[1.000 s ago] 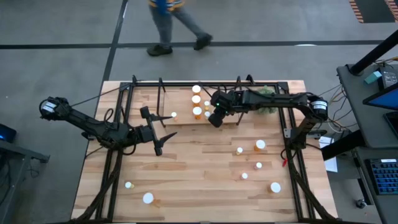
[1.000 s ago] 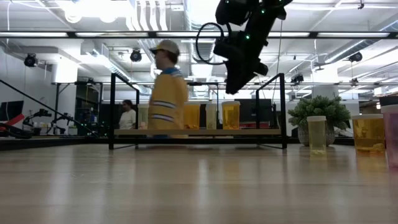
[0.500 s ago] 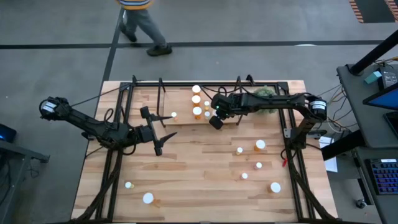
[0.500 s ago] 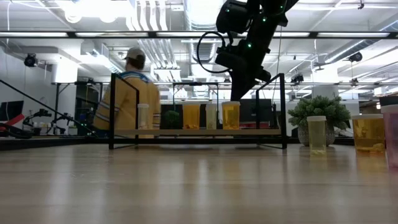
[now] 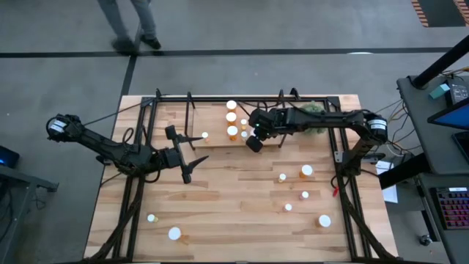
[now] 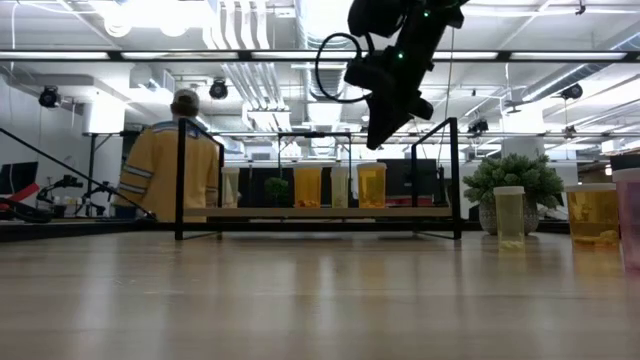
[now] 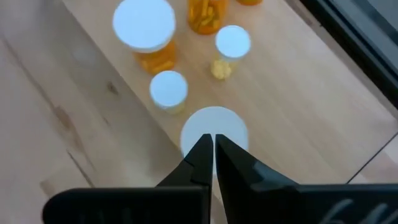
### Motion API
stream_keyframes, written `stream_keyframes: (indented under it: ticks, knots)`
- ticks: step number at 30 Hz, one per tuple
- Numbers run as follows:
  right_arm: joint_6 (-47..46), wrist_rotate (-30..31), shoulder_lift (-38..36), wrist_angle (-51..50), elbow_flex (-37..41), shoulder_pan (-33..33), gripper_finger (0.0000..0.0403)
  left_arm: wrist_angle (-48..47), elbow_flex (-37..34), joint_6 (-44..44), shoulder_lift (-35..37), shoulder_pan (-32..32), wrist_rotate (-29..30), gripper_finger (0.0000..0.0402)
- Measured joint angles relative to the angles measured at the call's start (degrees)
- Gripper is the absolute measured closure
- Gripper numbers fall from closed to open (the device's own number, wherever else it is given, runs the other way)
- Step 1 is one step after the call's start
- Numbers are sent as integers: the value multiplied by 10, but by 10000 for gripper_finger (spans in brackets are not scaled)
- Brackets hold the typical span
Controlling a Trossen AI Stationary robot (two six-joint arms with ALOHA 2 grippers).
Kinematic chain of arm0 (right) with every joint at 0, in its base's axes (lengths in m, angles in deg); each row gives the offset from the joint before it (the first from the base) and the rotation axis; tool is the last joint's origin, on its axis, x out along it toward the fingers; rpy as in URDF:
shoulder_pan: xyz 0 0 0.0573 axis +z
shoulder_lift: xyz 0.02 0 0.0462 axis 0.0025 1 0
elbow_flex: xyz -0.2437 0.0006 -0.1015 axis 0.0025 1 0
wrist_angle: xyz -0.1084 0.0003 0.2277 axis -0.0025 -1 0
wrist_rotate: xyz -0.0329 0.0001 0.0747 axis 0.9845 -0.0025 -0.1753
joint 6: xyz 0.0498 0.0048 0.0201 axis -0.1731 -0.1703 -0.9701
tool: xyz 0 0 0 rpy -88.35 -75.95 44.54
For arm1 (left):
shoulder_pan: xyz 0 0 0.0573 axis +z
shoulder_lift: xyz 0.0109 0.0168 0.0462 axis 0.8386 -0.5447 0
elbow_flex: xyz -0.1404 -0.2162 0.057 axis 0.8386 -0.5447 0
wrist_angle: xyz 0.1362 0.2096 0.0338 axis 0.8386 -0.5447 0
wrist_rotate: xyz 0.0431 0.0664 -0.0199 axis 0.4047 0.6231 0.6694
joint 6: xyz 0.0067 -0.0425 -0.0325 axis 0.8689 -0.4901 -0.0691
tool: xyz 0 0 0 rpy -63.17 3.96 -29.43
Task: Pick and place medicine bottles onto shelf by color
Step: Put the large orange pill bottle on the shelf, then put the large orange pill bottle on the shelf aligned with the other large orange pill bottle
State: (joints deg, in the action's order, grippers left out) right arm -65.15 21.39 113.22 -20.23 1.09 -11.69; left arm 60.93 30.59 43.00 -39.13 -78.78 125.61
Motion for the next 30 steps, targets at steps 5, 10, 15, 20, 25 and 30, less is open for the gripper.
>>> stream_keyframes:
  ticks: [5, 10, 15, 20, 25, 30]
  knots:
    - [-12, 0, 6, -8, 8, 4, 394, 0, 0, 0, 0, 0, 0, 127]
    - [-13, 4, 7, -7, 16, 3, 394, 0, 0, -1, 0, 0, 0, 127]
    - [18, 37, -2, -7, 9, 12, 394, 0, 0, -11, 0, 0, -1, 127]
    - [52, 86, -42, 4, 17, 65, 394, 0, 0, -60, -11, 0, -10, 127]
    - [125, 89, -90, 28, 59, 156, 394, -10, 0, -185, -40, -10, -79, 127]
    - [219, 42, -136, 145, 149, 245, 394, -29, 10, -349, -92, -38, -141, 127]
